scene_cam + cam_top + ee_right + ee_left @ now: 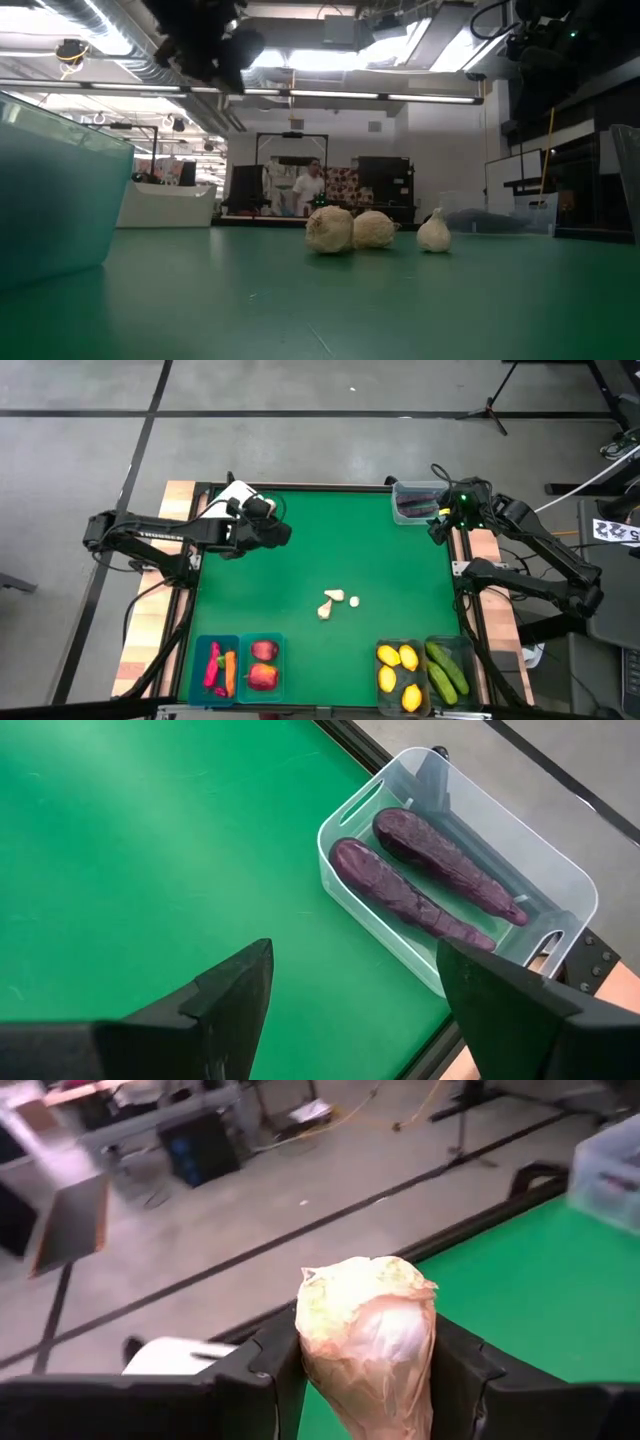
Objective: Sort produce into baskets
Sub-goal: Put the garlic into the white bin
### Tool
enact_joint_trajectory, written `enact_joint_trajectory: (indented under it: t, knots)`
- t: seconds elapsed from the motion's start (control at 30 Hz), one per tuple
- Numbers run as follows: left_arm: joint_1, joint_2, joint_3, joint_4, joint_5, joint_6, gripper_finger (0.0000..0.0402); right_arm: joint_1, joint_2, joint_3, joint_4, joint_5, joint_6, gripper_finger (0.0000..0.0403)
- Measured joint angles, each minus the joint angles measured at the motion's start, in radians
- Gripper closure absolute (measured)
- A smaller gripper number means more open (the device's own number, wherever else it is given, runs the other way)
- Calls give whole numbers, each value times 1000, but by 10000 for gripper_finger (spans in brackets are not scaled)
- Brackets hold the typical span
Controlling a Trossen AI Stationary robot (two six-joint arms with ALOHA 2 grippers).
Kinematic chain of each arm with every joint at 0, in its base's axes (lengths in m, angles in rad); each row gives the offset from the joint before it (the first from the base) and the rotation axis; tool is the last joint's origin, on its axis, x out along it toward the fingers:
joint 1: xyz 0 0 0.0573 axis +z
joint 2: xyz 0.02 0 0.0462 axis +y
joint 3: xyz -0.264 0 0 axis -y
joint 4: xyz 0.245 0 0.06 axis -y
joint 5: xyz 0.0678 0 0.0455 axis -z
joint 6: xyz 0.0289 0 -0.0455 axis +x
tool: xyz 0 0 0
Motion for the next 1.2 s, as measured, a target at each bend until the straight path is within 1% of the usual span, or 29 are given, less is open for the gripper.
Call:
enact_joint_trajectory:
  t: [0.1, 0.23, 0.33, 0.4, 0.5, 0.6, 0.7, 0.87, 1.0, 1.1, 1.2]
  knots:
    - [7, 1, -29, -67, -5, -103, 260, 0, 0, 0, 2, 0, 0, 121]
    - [38, 2, -87, -81, -6, -168, 260, 0, 0, 0, 8, 1, 0, 121]
    - [96, 3, -133, -106, -7, -221, 260, 0, 0, 0, 7, 1, 0, 121]
    - [146, 5, -169, -116, -6, -277, 260, 0, 0, 0, 7, 1, 0, 121]
    - [222, 5, -211, -130, -1, -320, 260, 0, 0, 0, 7, 1, 0, 121]
    - [278, 5, -247, -146, 53, -377, 260, 0, 0, 0, 7, 1, 0, 121]
    - [310, 5, -261, -166, 97, -408, 260, 0, 0, 0, 8, 1, 0, 121]
    - [327, 5, -271, -193, 105, -413, 260, 0, 0, 0, 8, 2, 0, 121]
    - [372, 6, -272, -215, 121, -443, 260, 0, 0, 0, 8, 1, 0, 121]
    - [399, 6, -272, -203, 163, -387, 260, 0, 0, 0, 8, 1, 0, 121]
    - [406, 6, -272, -203, 163, -353, 260, 0, 0, 0, 8, 1, 0, 121]
